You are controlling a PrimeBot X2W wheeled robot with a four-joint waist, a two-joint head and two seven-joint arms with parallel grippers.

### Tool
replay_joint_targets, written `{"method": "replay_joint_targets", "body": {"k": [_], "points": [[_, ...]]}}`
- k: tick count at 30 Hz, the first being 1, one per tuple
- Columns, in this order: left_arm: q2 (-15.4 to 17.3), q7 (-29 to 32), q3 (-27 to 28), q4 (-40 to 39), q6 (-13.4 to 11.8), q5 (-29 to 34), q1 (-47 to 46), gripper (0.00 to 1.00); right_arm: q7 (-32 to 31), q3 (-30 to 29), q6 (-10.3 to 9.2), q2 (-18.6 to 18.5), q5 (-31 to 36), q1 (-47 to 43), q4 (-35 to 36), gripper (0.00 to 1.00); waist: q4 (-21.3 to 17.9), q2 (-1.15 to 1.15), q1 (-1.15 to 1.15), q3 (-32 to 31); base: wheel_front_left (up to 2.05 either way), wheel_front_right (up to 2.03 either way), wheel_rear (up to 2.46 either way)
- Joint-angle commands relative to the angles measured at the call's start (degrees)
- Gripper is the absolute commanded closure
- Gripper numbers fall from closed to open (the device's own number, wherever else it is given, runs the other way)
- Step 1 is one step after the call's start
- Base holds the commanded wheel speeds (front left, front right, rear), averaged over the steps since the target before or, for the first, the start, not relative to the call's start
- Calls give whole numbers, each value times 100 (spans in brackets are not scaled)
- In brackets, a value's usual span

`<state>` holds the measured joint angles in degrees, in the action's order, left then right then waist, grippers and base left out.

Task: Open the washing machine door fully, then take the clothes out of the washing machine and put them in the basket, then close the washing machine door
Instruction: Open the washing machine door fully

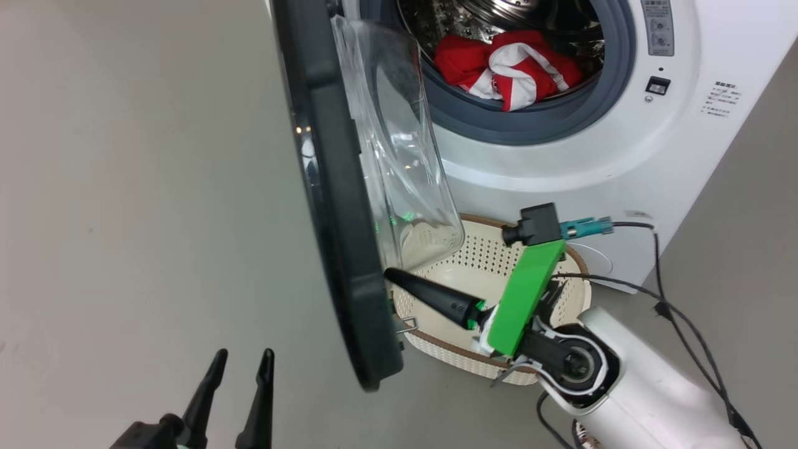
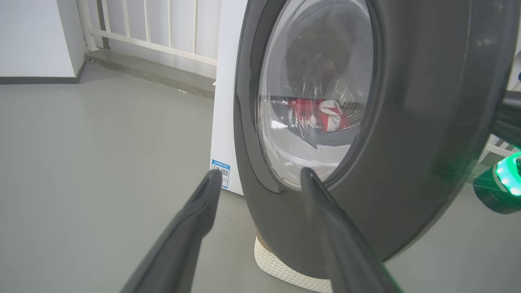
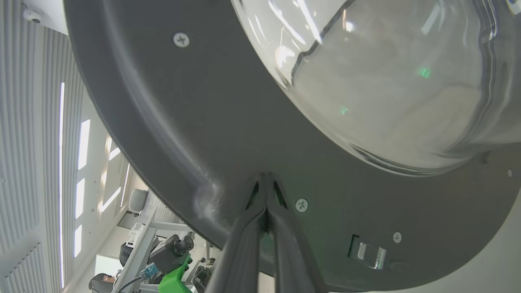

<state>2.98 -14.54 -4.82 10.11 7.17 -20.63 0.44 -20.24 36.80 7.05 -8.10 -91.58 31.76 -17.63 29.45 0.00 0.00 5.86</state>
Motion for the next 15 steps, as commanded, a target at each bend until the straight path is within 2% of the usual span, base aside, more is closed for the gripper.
{"method": "replay_joint_targets", "body": {"k": [1, 15], "points": [[41, -46, 244, -128, 32, 79, -14, 0, -57, 126, 44, 220, 94, -21, 184, 100, 39, 0, 0, 7, 0, 0, 0], [-6, -46, 466, -234, 32, 66, 20, 0, -127, 309, 44, 423, 114, 193, 86, 100, 102, 0, 0, 92, 0, 0, 0]]}}
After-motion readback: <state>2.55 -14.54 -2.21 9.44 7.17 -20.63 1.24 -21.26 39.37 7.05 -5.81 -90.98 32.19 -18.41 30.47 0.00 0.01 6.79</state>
